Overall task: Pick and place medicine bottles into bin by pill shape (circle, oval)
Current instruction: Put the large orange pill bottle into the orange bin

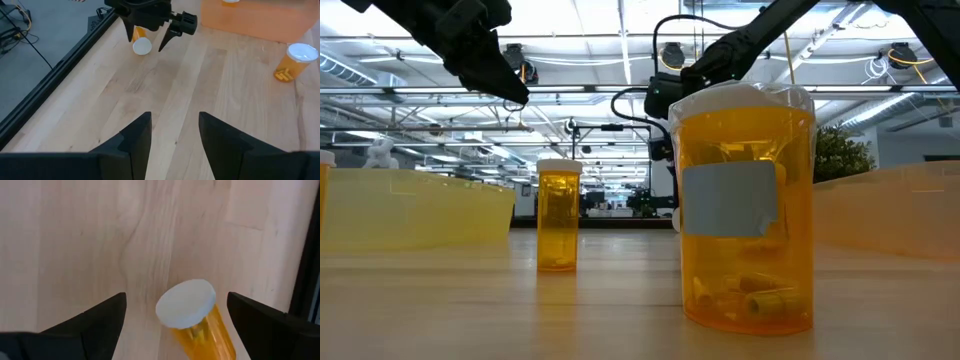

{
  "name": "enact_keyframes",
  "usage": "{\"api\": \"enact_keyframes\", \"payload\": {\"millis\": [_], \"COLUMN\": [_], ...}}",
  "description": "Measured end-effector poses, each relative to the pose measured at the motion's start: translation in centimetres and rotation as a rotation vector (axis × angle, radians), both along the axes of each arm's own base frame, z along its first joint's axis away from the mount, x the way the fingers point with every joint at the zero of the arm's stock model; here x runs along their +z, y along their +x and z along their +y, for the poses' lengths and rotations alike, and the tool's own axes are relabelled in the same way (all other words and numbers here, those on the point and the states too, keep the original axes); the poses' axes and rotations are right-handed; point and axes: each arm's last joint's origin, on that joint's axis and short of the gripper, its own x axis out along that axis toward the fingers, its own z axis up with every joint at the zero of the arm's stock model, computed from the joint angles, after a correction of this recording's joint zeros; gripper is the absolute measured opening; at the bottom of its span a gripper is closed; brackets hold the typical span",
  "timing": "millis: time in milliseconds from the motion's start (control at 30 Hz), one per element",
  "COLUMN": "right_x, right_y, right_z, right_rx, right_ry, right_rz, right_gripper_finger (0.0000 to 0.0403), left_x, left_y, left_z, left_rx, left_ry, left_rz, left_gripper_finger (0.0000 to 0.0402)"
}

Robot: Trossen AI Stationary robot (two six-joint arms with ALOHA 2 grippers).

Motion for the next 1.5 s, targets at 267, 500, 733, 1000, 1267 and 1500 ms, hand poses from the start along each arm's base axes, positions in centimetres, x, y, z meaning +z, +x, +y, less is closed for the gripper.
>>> {"api": "enact_keyframes", "payload": {"millis": [267, 500, 733, 1000, 1267, 1500], "right_x": [-0.7, -0.8, -0.9, -1.0, -1.9, -2.3], "right_y": [-0.2, -0.2, -0.5, -0.6, -0.2, 0.2], "right_z": [-0.2, -0.5, -0.4, -0.4, -0.4, 0.4], "right_rx": [0.023, 0.036, 0.035, 0.072, 0.117, 0.13], "right_ry": [0.002, -0.028, -0.043, -0.072, -0.109, -0.105], "right_rz": [0.041, 0.06, 0.097, 0.127, 0.153, 0.161], "right_gripper_finger": [0.0338, 0.0338, 0.0338, 0.0338, 0.0305, 0.0239], "left_x": [0.0, 0.0, 0.0, 0.0, 0.0, 0.0], "left_y": [0.0, 0.0, 0.0, 0.0, 0.0, 0.0], "left_z": [0.0, 0.0, 0.0, 0.0, 0.0, 0.0], "left_rx": [0.0, 0.0, -0.002, -0.003, -0.005, -0.007], "left_ry": [0.0, 0.0, 0.001, 0.003, 0.005, 0.008], "left_rz": [0.0, -0.001, 0.0, 0.001, 0.002, 0.006], "left_gripper_finger": [0.0168, 0.0168, 0.0168, 0.0168, 0.0168, 0.0168]}}
